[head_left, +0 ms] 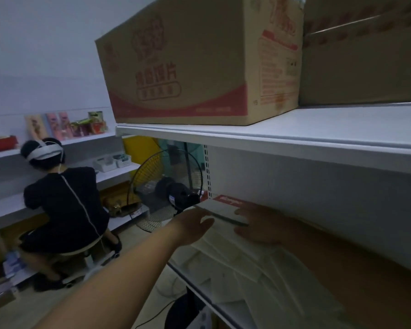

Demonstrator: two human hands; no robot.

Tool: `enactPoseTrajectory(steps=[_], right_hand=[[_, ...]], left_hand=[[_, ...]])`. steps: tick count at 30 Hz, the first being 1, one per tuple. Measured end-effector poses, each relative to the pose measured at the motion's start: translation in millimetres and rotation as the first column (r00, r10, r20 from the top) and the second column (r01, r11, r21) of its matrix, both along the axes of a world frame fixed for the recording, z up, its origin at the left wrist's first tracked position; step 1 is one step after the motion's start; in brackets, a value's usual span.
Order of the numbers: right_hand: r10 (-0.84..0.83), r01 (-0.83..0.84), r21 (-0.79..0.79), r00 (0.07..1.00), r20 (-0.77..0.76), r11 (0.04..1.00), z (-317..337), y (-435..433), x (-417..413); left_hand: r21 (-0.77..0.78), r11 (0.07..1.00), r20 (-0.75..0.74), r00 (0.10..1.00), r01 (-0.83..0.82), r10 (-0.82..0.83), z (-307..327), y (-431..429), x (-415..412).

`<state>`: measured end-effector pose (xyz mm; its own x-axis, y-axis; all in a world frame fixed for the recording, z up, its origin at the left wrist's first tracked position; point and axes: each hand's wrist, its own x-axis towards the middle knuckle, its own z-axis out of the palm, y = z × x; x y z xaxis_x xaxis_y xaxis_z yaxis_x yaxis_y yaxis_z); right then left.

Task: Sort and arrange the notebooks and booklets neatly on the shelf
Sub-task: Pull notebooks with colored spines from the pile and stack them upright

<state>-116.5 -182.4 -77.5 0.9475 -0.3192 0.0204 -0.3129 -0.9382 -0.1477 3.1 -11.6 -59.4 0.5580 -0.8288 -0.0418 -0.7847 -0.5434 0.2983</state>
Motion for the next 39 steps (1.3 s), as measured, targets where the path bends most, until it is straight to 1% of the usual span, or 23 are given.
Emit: enactPoseTrajectory(steps=[4, 7, 9, 10, 11, 12, 13, 14, 15, 17, 19, 21, 23, 25, 27, 28, 29, 31, 32, 33, 34, 36, 39], right_hand=[[-0.08, 0.081, -0.042, 0.997, 0.024, 0.996, -9, 1, 17], [-0.108, 0.128, -0.213, 0.989, 0.104, 0.969, -9, 8, 20], [-0.141, 0.19, -0.308, 0.974, 0.175, 0.932, -7, 12, 21], [-0.151, 0.227, -0.327, 0.958, 0.243, 0.917, -6, 14, 21], [-0.159, 0.267, -0.323, 0.933, 0.324, 0.908, -4, 17, 22], [-0.167, 0.304, -0.303, 0.899, 0.405, 0.903, -4, 19, 20], [-0.172, 0.354, -0.301, 0.851, 0.496, 0.885, -3, 23, 17], [-0.154, 0.405, -0.33, 0.798, 0.582, 0.853, -1, 30, 13], [-0.131, 0.435, -0.353, 0.764, 0.632, 0.828, 1, 40, 10], [-0.064, 0.42, -0.39, 0.744, 0.666, 0.819, 4, 70, 7], [-0.008, 0.361, -0.405, 0.755, 0.656, 0.84, 8, 98, 6], [-0.029, 0.281, -0.366, 0.826, 0.563, 0.887, 8, 113, -2], [-0.081, 0.231, -0.248, 0.864, 0.497, 0.941, 2, 115, -20], [-0.197, 0.335, -0.188, 0.833, 0.517, 0.923, -4, 107, -48], [-0.366, 0.546, -0.16, 0.723, 0.586, 0.822, -12, 91, -86], [-0.476, 0.641, -0.101, 0.657, 0.585, 0.761, -14, 83, -106], [-0.602, 0.724, -0.044, 0.604, 0.522, 0.688, -14, 77, -125], [-0.846, 0.84, 0.15, 0.486, 0.219, 0.522, -16, 66, -160], [-0.903, 0.873, 0.231, 0.422, 0.083, 0.429, -16, 62, -172], [-0.915, 0.884, 0.252, 0.402, 0.02, 0.394, -18, 57, -179], [-0.913, 0.889, 0.226, 0.409, 0.003, 0.399, -20, 53, -184], [-0.903, 0.89, 0.158, 0.429, 0.027, 0.428, -23, 48, -188], [-0.885, 0.882, 0.068, 0.462, 0.056, 0.465, -27, 46, -193]], left_hand=[[-0.203, 0.979, -0.136, 0.989, 0.03, -0.058, -25, 0, 33], [-0.391, 0.92, -0.23, 0.964, 0.03, -0.13, -43, 5, 52], [-0.518, 0.854, -0.366, 0.915, -0.052, -0.167, -40, 4, 61], [-0.582, 0.8, -0.497, 0.842, -0.145, -0.209, -34, 1, 62], [-0.608, 0.747, -0.651, 0.708, -0.27, -0.274, -27, -1, 61], [-0.58, 0.72, -0.776, 0.527, -0.38, -0.347, -21, -2, 58], [-0.521, 0.73, -0.85, 0.346, -0.443, -0.397, -15, -4, 55], [-0.463, 0.756, -0.885, 0.198, -0.463, -0.42, -11, -7, 51], [-0.415, 0.785, -0.9, 0.081, -0.46, -0.428, -11, -11, 49], [-0.352, 0.829, -0.895, -0.103, -0.434, -0.434, -14, -21, 45], [-0.347, 0.841, -0.87, -0.191, -0.415, -0.454, -16, -29, 36], [-0.358, 0.81, -0.858, -0.179, -0.464, -0.481, -19, -33, 24], [-0.349, 0.785, -0.872, -0.129, -0.512, -0.472, -19, -33, 16], [-0.354, 0.786, -0.867, -0.137, -0.507, -0.479, -14, -32, 12], [-0.345, 0.813, -0.88, -0.141, -0.468, -0.454, -7, -32, 8], [-0.344, 0.827, -0.886, -0.136, -0.445, -0.442, -6, -32, 5], [-0.35, 0.839, -0.891, -0.129, -0.416, -0.435, -5, -32, 0], [-0.371, 0.865, -0.891, -0.131, -0.338, -0.434, -3, -33, -15], [-0.377, 0.878, -0.892, -0.138, -0.295, -0.43, -2, -33, -23], [-0.381, 0.888, -0.894, -0.142, -0.256, -0.425, -1, -35, -30], [-0.386, 0.897, -0.897, -0.141, -0.216, -0.42, -1, -37, -37], [-0.399, 0.903, -0.9, -0.122, -0.158, -0.418, -1, -41, -46], [-0.414, 0.899, -0.896, -0.108, -0.141, -0.43, -1, -46, -56]])
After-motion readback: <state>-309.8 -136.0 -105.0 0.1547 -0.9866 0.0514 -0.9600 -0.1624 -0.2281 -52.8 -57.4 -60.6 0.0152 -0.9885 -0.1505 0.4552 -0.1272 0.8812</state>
